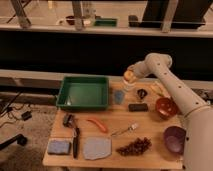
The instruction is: Place apple in paper cup
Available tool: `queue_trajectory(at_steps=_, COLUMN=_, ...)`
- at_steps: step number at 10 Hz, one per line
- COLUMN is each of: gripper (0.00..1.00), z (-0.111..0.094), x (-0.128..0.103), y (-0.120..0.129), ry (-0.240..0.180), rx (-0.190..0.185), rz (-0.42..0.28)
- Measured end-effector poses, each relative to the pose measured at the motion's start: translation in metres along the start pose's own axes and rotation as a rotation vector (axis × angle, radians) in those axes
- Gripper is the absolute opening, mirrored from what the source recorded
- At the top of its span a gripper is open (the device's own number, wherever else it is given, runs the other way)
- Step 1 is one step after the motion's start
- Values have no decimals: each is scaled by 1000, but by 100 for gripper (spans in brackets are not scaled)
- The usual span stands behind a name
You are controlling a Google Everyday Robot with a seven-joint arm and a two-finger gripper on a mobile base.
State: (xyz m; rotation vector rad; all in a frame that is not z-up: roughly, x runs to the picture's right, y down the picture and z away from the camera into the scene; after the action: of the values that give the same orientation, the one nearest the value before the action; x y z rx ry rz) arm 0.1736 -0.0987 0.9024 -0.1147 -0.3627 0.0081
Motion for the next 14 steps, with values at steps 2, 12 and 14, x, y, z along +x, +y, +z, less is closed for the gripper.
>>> queue_trajectory(at_steps=2, gripper=6, z=3, x=-1, y=-2, ry=8, rx=3, rz=-6)
queue_trajectory(at_steps=12, gripper=80, z=3, x=-1, y=-2, ry=8, rx=3, rz=-5)
queue_trajectory(at_steps=14, gripper=80, z=2, x=-1, y=-2, ry=8, rx=3, rz=-5)
